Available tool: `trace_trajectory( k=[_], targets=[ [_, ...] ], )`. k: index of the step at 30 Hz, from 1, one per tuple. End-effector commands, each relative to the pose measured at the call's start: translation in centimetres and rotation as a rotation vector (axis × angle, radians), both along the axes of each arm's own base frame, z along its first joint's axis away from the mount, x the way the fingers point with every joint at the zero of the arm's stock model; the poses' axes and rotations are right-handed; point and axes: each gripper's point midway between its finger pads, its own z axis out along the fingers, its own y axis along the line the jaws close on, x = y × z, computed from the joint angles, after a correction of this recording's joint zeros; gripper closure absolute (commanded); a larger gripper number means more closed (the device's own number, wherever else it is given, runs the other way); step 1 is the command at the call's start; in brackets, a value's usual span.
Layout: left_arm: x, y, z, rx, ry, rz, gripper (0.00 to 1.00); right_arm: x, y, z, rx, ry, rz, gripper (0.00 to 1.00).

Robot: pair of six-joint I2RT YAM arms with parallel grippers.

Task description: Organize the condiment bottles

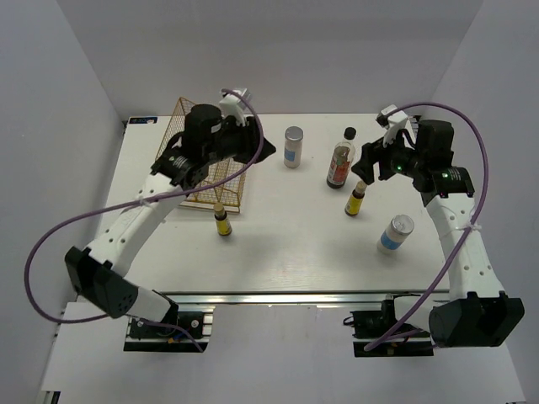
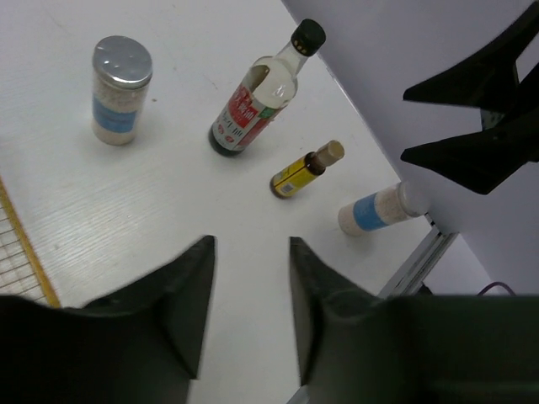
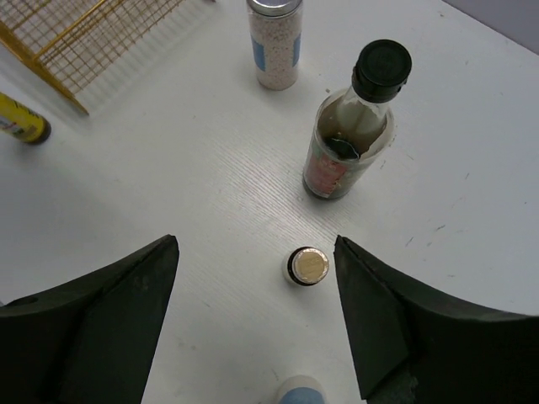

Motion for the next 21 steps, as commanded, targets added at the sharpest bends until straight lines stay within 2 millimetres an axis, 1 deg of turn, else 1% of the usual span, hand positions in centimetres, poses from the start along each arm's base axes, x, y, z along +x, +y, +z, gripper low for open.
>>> trace_trajectory(
  k=[1, 2, 3, 4, 5, 6, 7, 8, 9, 10, 11, 12, 13, 14, 15, 16, 17, 18, 20, 21],
  targets=[
    [0.9, -2.2, 1.0, 0.022, -0.047, -0.034, 0.55, 0.0, -0.5, 2.4, 0.064, -0.061, -0.091, 0.22],
    [1.7, -3.1, 0.9, 0.033, -0.052, -0.045, 0.60, -0.1, -0.5, 2.4, 0.085, -0.046, -0.108, 0.37],
    [2.0, -3.7, 0.6, 0.053, -0.061, -0.060, 0.66, -0.1, -0.5, 2.5, 0.096, -0.045, -0.120, 0.45],
    [2.2, -4.5, 0.3, 0.063, -0.067, -0.072, 0.66, -0.1, -0.8, 2.7, 0.106, -0.045, -0.148, 0.59],
    [3.1, -5.4, -0.1, 0.071, -0.065, -0.079, 0.65, -0.1, -0.9, 2.8, 0.123, -0.040, -0.168, 0.62],
    [3.4, -5.9, -0.2, 0.079, -0.072, -0.087, 0.54, -0.1, -1.0, 2.7, 0.156, -0.014, -0.199, 0.62],
    [3.5, -6.8, -0.4, 0.084, -0.075, -0.103, 0.46, 0.0, -1.3, 2.8, 0.170, -0.010, -0.224, 0.62],
    [3.9, -7.2, -0.5, 0.094, -0.080, -0.093, 0.39, -0.1, -1.5, 2.8, 0.184, -0.001, -0.240, 0.53],
    [4.6, -8.0, -0.9, 0.107, -0.088, -0.094, 0.33, -0.1, -1.5, 2.5, 0.209, 0.026, -0.262, 0.49],
    [4.5, -9.0, -0.9, 0.110, -0.103, -0.103, 0.27, -0.1, -1.7, 2.3, 0.217, 0.032, -0.274, 0.42],
    [5.0, -9.3, -1.2, 0.118, -0.112, -0.090, 0.24, -0.1, -1.8, 2.2, 0.222, 0.035, -0.280, 0.38],
    [5.5, -10.0, -1.9, 0.127, -0.116, -0.095, 0.22, -0.1, -1.8, 2.0, 0.225, 0.040, -0.283, 0.36],
    [5.7, -10.8, -1.8, 0.120, -0.135, -0.102, 0.19, -0.1, -1.8, 1.6, 0.230, 0.043, -0.287, 0.33],
    [5.9, -11.2, -2.1, 0.122, -0.139, -0.103, 0.17, -0.1, -1.9, 1.4, 0.231, 0.045, -0.290, 0.32],
    [6.5, -12.0, -2.7, 0.123, -0.152, -0.106, 0.16, -0.1, -2.0, 1.3, 0.232, 0.044, -0.293, 0.32],
    [6.5, -12.6, -2.9, 0.124, -0.161, -0.115, 0.14, -0.1, -2.0, 1.0, 0.235, 0.050, -0.295, 0.31],
    [6.8, -13.1, -3.2, 0.128, -0.168, -0.117, 0.14, 0.0, -2.0, 1.1, 0.238, 0.042, -0.293, 0.31],
    [7.1, -13.9, -4.0, 0.136, -0.178, -0.125, 0.14, 0.1, -2.2, 1.0, 0.240, 0.042, -0.300, 0.30],
    [7.2, -14.8, -4.4, 0.137, -0.201, -0.140, 0.13, 0.2, -2.0, 0.7, 0.251, 0.048, -0.295, 0.30],
    [7.3, -15.3, -4.0, 0.131, -0.246, -0.157, 0.13, 0.2, -1.9, 0.7, 0.258, 0.049, -0.291, 0.30]
  ],
)
